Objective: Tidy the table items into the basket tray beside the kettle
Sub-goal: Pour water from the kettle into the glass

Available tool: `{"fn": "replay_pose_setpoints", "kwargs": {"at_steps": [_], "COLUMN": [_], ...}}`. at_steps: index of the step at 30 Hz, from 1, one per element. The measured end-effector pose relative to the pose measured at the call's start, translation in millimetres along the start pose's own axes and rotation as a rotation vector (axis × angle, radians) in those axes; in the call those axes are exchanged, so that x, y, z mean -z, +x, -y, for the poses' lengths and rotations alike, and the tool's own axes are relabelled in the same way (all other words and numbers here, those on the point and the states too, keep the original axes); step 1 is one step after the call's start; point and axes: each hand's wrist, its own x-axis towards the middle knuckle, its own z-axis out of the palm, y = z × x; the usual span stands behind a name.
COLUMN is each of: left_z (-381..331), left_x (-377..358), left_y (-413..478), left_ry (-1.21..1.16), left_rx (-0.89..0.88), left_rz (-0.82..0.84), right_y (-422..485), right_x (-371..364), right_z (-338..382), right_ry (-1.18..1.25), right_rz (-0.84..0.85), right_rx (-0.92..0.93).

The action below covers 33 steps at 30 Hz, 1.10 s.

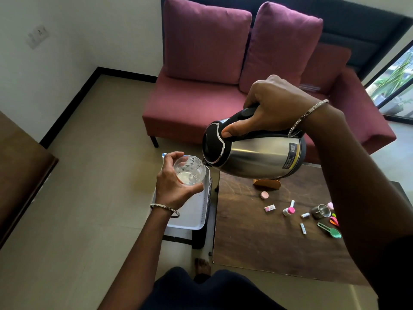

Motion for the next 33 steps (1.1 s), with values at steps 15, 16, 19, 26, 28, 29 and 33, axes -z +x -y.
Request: {"fn": "replay_pose_setpoints", "kwargs": {"at_steps": [15, 16, 19, 26, 28, 29, 33], "left_z": [2.4, 2.2, 2.0, 2.0, 1.8, 1.7, 2.8], "left_x": [-6.7, -7.3, -8.9, -10.1, -10.6, -10.8, -10.4], "left_y": [1.4, 1.4, 2.2, 1.8, 2.2, 2.5, 3.3], "left_ry": [0.006, 0.006, 0.003, -0.003, -0.003, -0.004, -0.008], "left_rx": [-0.004, -0.004, -0.006, -0.007, -0.002, 0.001, 0.009], "left_rz": [-0.006, -0.008, -0.011, -0.004, -0.003, -0.004, -0.004], "right_y": [-0.1, -0.2, 0.1, 0.9, 1.2, 1.4, 2.5], "right_x": [1.8, 2.0, 2.3, 0.4, -0.7, -0.5, 1.0], "right_z": [-6.8, -7.2, -7.6, -9.4, -9.4, -9.3, -9.2], "right_ry": [0.023, 0.027, 0.033, 0.019, 0.015, 0.014, 0.011], "right_rz": [0.009, 0.01, 0.008, 0.011, 0.014, 0.015, 0.015], "right_rx": [0.012, 0.011, 0.013, 0.012, 0.013, 0.014, 0.018]}}
